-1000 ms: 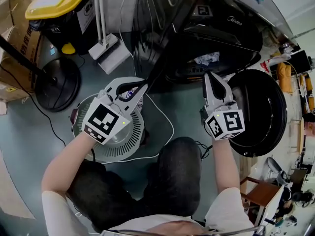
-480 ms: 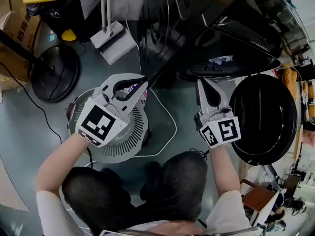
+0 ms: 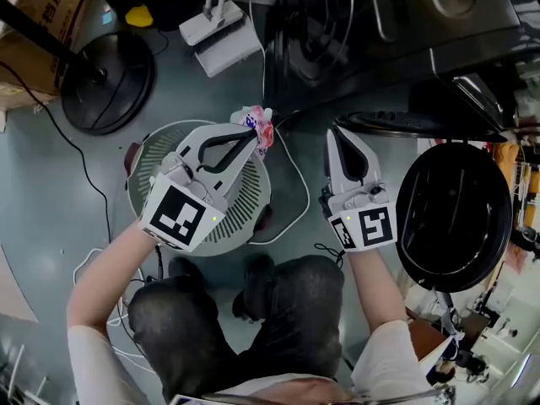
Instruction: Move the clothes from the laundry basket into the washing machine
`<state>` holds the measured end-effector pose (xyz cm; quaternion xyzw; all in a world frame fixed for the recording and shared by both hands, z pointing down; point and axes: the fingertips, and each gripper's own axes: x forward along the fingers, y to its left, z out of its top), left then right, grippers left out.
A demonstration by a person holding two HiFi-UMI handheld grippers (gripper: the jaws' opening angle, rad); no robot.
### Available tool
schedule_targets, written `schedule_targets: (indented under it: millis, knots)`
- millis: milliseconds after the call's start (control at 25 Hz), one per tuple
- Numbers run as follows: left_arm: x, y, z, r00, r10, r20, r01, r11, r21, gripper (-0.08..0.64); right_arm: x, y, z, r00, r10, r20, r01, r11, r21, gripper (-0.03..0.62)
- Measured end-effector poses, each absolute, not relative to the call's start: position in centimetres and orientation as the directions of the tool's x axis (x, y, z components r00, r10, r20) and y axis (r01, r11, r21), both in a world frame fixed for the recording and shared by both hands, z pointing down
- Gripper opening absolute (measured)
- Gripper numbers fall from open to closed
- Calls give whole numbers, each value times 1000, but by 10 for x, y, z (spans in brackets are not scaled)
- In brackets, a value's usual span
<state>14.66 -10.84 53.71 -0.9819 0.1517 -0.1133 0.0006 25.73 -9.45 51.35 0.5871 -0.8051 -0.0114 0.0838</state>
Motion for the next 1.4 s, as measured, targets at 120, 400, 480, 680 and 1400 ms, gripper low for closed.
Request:
schedule_targets:
  millis: [120,400,480,680,1400]
  knots:
    - [141,-110,533,914,-326,242,-334,-943,-9,5,250,-97,504,-322,-938,127,-937,335,101,10]
    - [136,-90,492,888,-367,275,-380,-925,-8,5,236,-69,482,-319,-926,201,-941,335,49,10]
    - [137,-79,474,885,-370,283,-383,-924,-8,5,234,-60,465,-328,-919,218,-936,347,53,11]
    - [132,-58,427,869,-366,332,-393,-919,17,5,237,-51,413,-306,-923,234,-950,313,-8,10]
    - [126,9,202,847,-375,376,-424,-904,54,5,245,9,187,-278,-929,244,-960,275,-43,11]
